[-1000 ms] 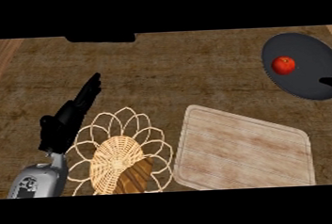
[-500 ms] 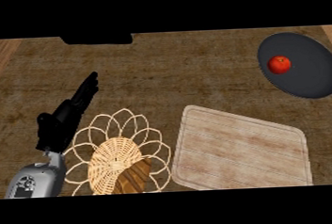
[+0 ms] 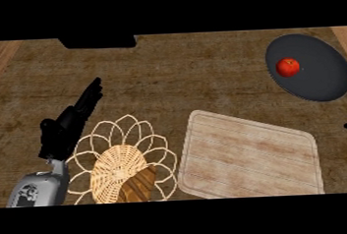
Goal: Pick the tomato from the cutting board and place it in the pan
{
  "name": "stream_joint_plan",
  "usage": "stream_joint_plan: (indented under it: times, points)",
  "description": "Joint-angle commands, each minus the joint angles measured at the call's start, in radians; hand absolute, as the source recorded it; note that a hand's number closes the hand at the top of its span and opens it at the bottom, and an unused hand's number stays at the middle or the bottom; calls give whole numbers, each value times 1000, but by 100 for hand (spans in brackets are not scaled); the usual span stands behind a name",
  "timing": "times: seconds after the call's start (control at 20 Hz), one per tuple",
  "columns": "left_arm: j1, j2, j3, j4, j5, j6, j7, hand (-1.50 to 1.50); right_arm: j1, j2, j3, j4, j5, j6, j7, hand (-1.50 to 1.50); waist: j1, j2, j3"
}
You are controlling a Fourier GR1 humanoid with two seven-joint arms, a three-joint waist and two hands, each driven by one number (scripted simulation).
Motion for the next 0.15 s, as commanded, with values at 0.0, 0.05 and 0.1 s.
stream_joint_plan:
  times: [0.0, 0.05, 0.1]
  points:
    - [32, -19, -22, -53, -28, 24, 19, 0, 80, 33, 2, -17, -14, 49, -142, -150, -11, -7, -1]
    - [43, -19, -7, -7, -10, 9, -36, 0, 54, 15, 9, -7, -4, 35, -102, -150, -2, -2, 0]
    - [-20, 13, 44, 48, 6, -4, -28, 0, 56, 38, 2, -15, -16, -5, -107, -150, -11, -4, -1]
